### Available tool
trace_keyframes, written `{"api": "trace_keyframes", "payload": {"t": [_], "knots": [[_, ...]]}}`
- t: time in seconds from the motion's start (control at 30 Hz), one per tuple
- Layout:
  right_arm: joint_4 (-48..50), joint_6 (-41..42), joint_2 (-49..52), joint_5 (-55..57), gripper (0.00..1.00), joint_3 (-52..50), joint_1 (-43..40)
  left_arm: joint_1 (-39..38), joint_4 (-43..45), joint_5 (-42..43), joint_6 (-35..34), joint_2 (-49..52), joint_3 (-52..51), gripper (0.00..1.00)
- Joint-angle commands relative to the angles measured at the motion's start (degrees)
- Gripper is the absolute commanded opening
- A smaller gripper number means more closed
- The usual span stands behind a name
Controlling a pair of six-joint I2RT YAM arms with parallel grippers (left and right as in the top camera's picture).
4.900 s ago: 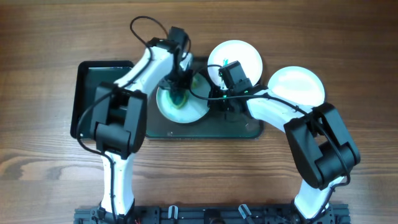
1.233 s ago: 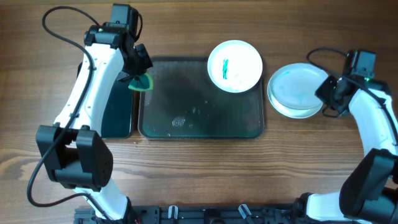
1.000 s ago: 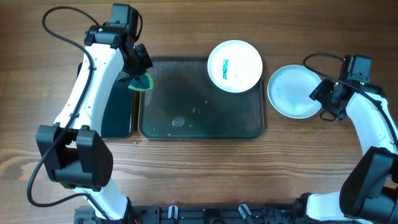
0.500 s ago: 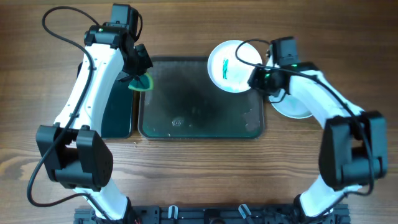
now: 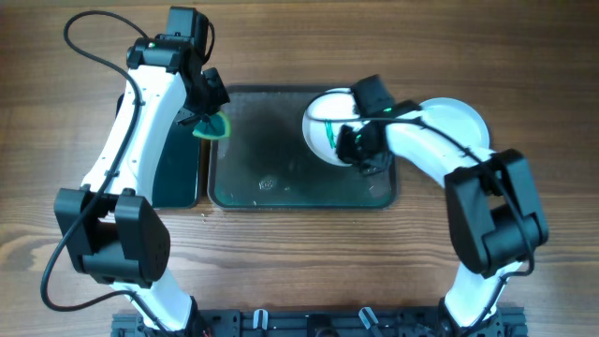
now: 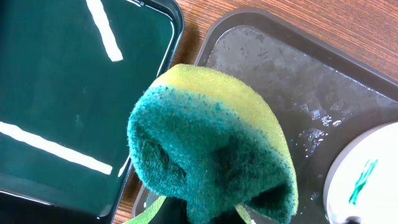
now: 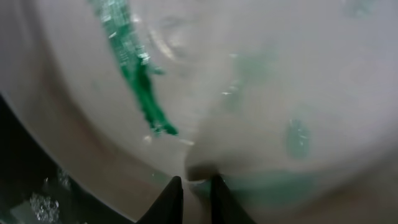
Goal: Clean dirty plates on tray and stack at the side
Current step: 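Grip the last plate with the right gripper and pull it to tray center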
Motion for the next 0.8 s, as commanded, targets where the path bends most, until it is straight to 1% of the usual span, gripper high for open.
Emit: {"api": "trace_keyframes", "payload": {"t": [0.0,0.1,0.17,0.27,0.33,0.37,0.43,0.5,0.63,0.77], "knots": [[-0.90,-0.94,1.42,-4.11,0.17,-1.07,4.96,-0.26,-0.04,0.28,-0.94,0.00,0.24,0.04],[-0.90,-2.27,1.33,-5.79,0.16,-0.02,7.50,-0.26,-0.02,0.28,-0.94,0.00,0.24,0.04],[-1.25,-2.75,-0.37,-5.92,0.16,1.55,7.13,-0.26,-0.02,0.28,-0.92,0.02,0.24,0.04],[-4.55,-3.61,-5.75,-3.19,0.17,3.91,3.37,-0.26,-0.04,0.31,-0.92,0.02,0.24,0.04],[-8.04,-6.60,-9.55,0.90,0.22,4.50,-1.42,-0.28,-0.07,0.35,-0.94,0.00,0.24,0.04],[-9.73,-8.41,-10.21,3.08,0.23,4.48,-4.22,-0.39,-0.04,0.70,-0.87,0.02,0.24,0.04],[-10.05,-13.97,-9.60,3.52,0.23,3.45,-7.82,-1.33,0.07,1.40,-0.39,0.02,0.13,0.04],[-8.85,-17.27,-7.13,3.56,0.26,2.21,-8.46,-3.30,1.77,3.21,3.26,0.02,-1.05,0.04],[-6.88,-18.08,-0.50,3.78,0.29,2.21,-8.48,-7.08,3.48,3.34,3.63,1.51,-1.95,0.04],[-5.92,-18.27,1.01,6.14,0.29,2.38,-8.59,-9.92,4.98,3.32,3.65,2.56,-2.01,0.04]]}}
